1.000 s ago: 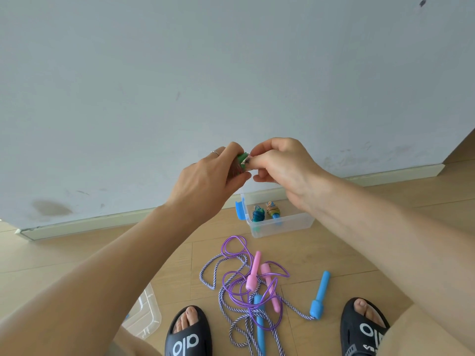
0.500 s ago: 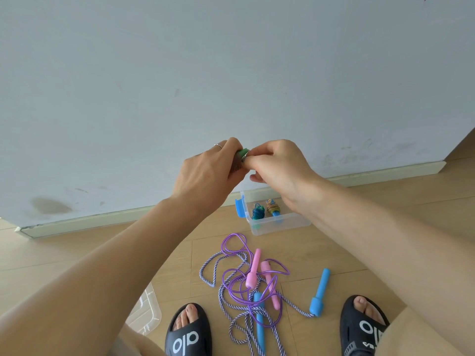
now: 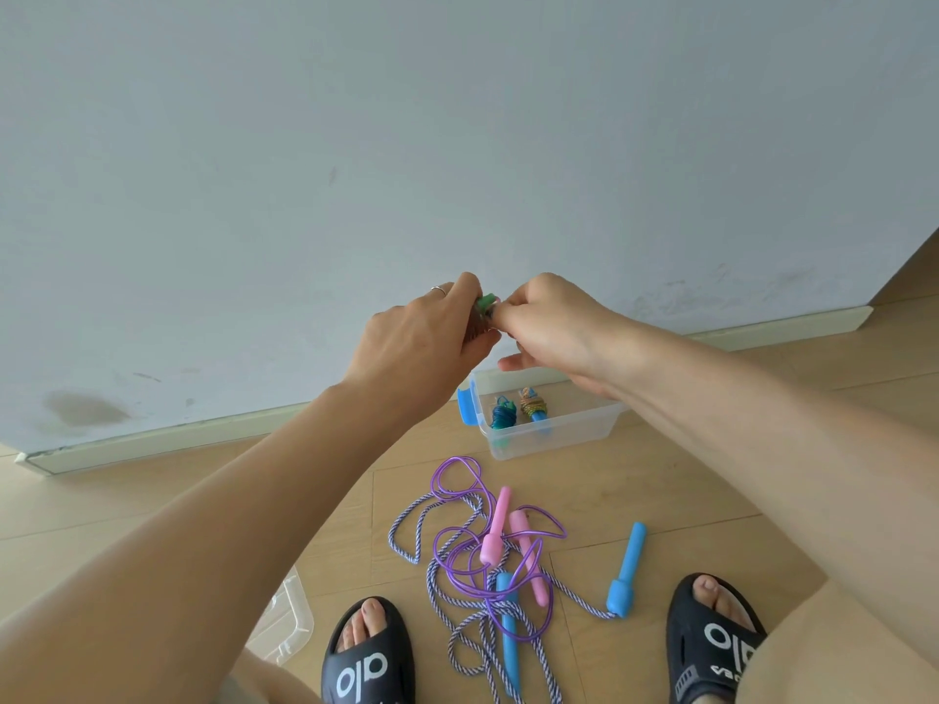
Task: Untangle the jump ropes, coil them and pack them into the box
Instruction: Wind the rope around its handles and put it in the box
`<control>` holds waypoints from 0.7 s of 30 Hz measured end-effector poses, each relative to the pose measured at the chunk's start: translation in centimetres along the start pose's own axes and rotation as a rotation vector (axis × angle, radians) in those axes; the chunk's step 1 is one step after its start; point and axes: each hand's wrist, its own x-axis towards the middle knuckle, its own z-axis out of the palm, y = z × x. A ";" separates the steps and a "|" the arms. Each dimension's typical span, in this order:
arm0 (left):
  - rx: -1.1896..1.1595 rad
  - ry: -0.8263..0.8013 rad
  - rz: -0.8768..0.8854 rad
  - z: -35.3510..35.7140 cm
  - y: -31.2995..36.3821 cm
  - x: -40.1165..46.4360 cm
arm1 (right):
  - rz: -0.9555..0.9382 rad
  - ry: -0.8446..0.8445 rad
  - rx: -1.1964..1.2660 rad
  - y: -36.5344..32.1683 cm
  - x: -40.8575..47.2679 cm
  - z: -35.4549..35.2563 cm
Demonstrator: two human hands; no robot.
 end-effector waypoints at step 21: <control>-1.096 -0.521 -0.541 15.3 4.6 11.2 | 0.323 0.141 0.021 10.3 11.6 -7.3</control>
